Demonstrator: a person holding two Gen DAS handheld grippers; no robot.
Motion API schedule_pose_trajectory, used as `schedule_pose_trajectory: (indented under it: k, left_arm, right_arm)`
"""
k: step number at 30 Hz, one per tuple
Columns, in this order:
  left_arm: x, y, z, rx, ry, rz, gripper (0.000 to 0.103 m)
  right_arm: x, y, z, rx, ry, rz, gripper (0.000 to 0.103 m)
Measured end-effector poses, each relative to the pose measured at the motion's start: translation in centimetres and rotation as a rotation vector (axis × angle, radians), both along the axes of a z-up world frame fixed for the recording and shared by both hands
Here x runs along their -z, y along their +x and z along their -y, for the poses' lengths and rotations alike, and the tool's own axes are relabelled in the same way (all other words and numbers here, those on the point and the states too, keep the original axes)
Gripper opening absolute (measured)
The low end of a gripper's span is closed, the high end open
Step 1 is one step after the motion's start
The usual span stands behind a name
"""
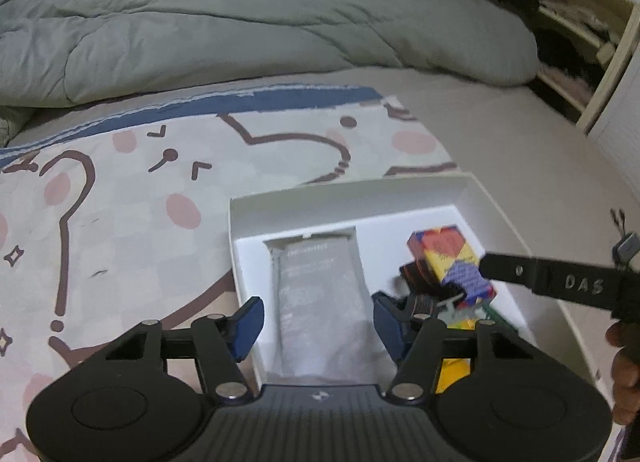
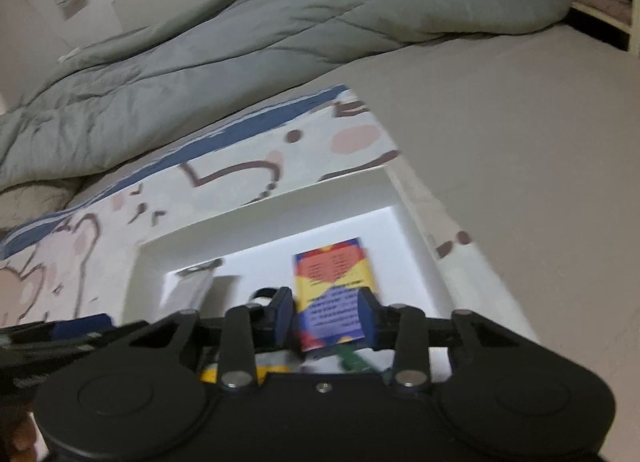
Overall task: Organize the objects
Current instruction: 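Lower the packet and box into the tray, open both grippers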
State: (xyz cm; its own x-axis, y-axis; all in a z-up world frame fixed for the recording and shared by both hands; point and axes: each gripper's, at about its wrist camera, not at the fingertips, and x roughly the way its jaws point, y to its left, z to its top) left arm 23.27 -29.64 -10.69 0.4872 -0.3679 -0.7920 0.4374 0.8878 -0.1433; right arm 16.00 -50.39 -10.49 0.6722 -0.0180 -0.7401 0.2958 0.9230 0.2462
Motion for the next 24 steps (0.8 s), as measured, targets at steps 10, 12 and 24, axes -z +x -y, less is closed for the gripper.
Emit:
schedule_pose_trajectory:
  k: [10, 12, 24]
  left_arm:
    - [2.0, 1.1, -1.0, -0.043, 0.061, -0.071, 0.055]
    - [2.2, 1.2, -1.0, -0.047, 0.065, -0.076, 0.055]
    - [2.4, 1.3, -1.3, -0.048, 0.059, -0.102, 0.054]
  right_arm:
    - [-0.5, 0.4, -5.5, -0.279, -0.108, -0.057, 0.069]
    - [-0.3, 0.1, -5.8, -0.308, -0.144, -0.093, 0.070]
    - [3.5, 0.9, -7.9, -0.356, -0.161, -0.294, 0.049]
